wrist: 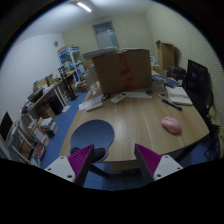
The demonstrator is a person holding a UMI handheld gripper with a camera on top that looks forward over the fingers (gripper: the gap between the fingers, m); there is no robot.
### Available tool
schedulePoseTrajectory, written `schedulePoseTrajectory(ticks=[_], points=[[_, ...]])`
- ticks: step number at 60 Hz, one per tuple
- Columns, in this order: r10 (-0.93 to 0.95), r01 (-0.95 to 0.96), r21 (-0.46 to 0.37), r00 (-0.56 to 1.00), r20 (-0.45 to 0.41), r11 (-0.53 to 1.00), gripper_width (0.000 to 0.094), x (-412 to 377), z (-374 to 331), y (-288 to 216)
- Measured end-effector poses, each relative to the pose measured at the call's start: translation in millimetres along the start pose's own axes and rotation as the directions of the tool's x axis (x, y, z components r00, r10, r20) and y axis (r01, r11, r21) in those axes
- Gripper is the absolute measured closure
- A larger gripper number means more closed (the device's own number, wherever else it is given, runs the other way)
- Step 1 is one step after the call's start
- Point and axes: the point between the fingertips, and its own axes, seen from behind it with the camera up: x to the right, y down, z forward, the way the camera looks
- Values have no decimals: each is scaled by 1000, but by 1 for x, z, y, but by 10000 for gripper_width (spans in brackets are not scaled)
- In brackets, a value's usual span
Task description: Arrange mouse
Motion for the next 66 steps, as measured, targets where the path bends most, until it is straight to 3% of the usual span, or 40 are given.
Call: schedulePoseTrajectory(ticks=[8,18,35,44,49,56,62,66], points=[[22,-22,-4,1000,-15,1000,111,25,-8,-4],[2,-3,-19,997,-82,1000,109,119,-10,-7],[-78,73,-38,983,-164,997,108,269,67,-21],[-138,133,-49,983,-118,990,100,284,121,-24],[-178,178,-11,978,-107,984,113,281,136,-37],[-150,154,19,979,-134,988,119,285,155,-55],[-126,136,48,978,-168,990,220,289,166,-65],[-91,111,82,973,-214,990,418,296,168,-70]])
